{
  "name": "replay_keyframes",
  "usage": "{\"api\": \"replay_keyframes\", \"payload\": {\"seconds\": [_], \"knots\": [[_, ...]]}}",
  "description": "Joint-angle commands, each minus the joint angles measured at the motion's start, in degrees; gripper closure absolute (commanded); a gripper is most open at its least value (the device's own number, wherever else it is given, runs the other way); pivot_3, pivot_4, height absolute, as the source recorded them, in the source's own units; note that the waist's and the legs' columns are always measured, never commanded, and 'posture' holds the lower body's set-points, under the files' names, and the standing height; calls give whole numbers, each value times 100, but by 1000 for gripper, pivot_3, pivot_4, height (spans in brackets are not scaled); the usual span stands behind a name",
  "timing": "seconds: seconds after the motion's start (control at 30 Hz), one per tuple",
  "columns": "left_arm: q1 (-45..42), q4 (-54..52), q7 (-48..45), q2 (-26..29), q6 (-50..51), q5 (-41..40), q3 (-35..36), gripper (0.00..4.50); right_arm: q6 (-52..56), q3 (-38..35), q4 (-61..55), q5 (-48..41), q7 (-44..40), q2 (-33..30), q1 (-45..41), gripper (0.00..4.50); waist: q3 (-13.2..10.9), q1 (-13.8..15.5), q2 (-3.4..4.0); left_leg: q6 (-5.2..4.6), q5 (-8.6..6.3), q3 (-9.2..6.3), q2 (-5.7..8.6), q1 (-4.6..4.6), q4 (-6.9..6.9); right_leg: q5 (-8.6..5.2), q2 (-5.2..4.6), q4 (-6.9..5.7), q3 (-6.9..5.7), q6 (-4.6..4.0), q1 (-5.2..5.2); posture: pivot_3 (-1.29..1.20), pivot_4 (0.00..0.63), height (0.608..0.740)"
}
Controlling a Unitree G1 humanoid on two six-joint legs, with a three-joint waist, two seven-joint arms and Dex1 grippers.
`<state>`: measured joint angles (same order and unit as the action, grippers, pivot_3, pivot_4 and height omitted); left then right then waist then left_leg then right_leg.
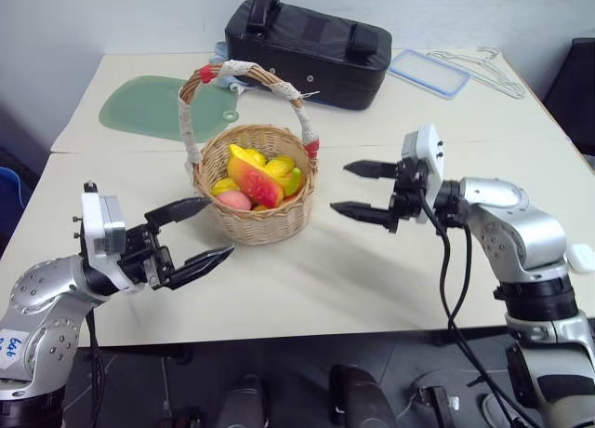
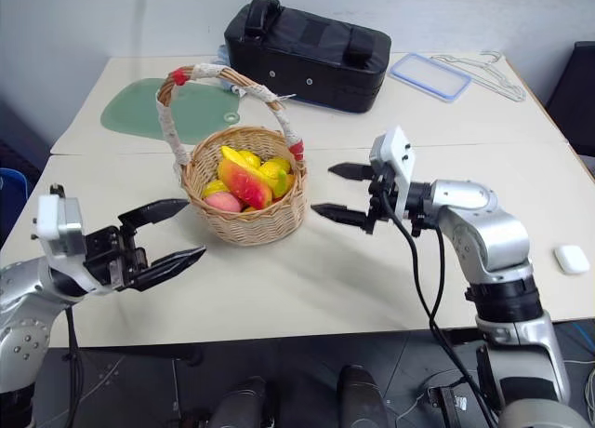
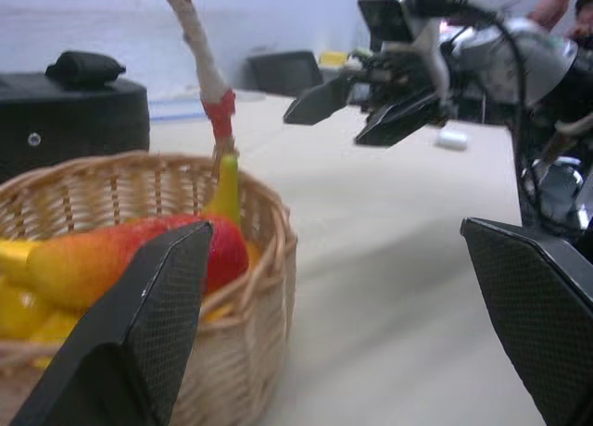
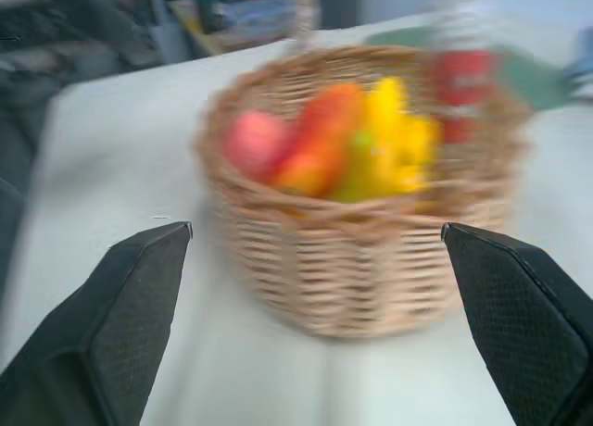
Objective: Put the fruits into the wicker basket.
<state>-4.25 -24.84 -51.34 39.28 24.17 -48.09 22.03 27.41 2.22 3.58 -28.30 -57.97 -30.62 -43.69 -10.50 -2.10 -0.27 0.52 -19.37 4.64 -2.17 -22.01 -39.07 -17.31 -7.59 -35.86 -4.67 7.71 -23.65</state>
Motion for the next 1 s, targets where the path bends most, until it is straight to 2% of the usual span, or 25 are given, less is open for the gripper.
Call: {"api": "replay_keyframes", "payload": {"seconds": [0.03, 0.13, 0.2, 0.33, 0.57, 0.6, 0.77, 0.87, 1.0], "knots": [[-108, -16, 59, 54, 54, -92, 49, 0, -465, 198, 972, 276, -76, 539, -821, 36, 0, -50, 1, 2, 1, 0, -2, 2, 0, 0, 2, -6, 0, 0, -2, 0, 150, 740], [-156, 0, 100, -26, 42, -24, -58, 0, -974, 343, 1914, 547, -277, 1031, -1311, 36, 0, -70, 1, 4, 1, -8, -8, 2, 4, 0, 5, -9, -10, 0, -4, 0, 150, 740], [-154, -38, 140, -80, 40, -10, -121, 0, -1215, 351, 2418, 646, -391, 1287, -1580, 420, 0, -66, 1, 4, -2, -13, -7, -4, 4, 0, 2, -6, -14, 0, -3, 0, 150, 740], [-127, -40, 158, -112, 14, 10, -138, 0, -1785, 443, 2986, 948, -735, 1431, -1839, 1689, 0, -21, 1, 3, -3, -22, 0, -14, -3, 1, -5, -4, -22, 2, -3, 0, 150, 740], [-115, 88, 79, -137, -107, 146, -183, 0, -1725, 228, 2695, 848, -980, 1319, -1595, 4202, 0, -9, 1, 6, -2, -22, -3, -12, -3, 1, -1, -5, -23, 1, -3, 0, 150, 740], [-156, 118, 70, -151, -100, 158, -226, 0, -1612, 160, 2468, 769, -987, 1241, -1481, 4333, 0, 8, 1, 6, -2, -22, -3, -12, -3, 1, -1, -5, -23, 1, -2, 0, 150, 740], [-278, 191, -9, -229, -75, 183, -461, 0, -863, -290, 1001, 436, -573, 694, -764, 4316, 0, 69, 1, 7, -3, -30, 0, -16, -6, 1, -6, -4, -29, 2, 0, 0, 150, 740], [-315, 256, -92, -269, -119, 221, -595, 0, -548, -1032, 47, 349, 216, 185, -123, 4316, 0, 100, 0, 8, -3, -35, 2, -18, -6, 1, -7, -3, -34, 1, 1, 0, 150, 740], [-450, 441, -149, -327, -200, 357, -755, 0, -35, -2223, -469, 139, 1063, -508, 635, 4316, 0, 210, 1, 8, -3, -26, 3, -19, -6, 1, -7, 3, -32, 1, 0, 0, 150, 740]]}}
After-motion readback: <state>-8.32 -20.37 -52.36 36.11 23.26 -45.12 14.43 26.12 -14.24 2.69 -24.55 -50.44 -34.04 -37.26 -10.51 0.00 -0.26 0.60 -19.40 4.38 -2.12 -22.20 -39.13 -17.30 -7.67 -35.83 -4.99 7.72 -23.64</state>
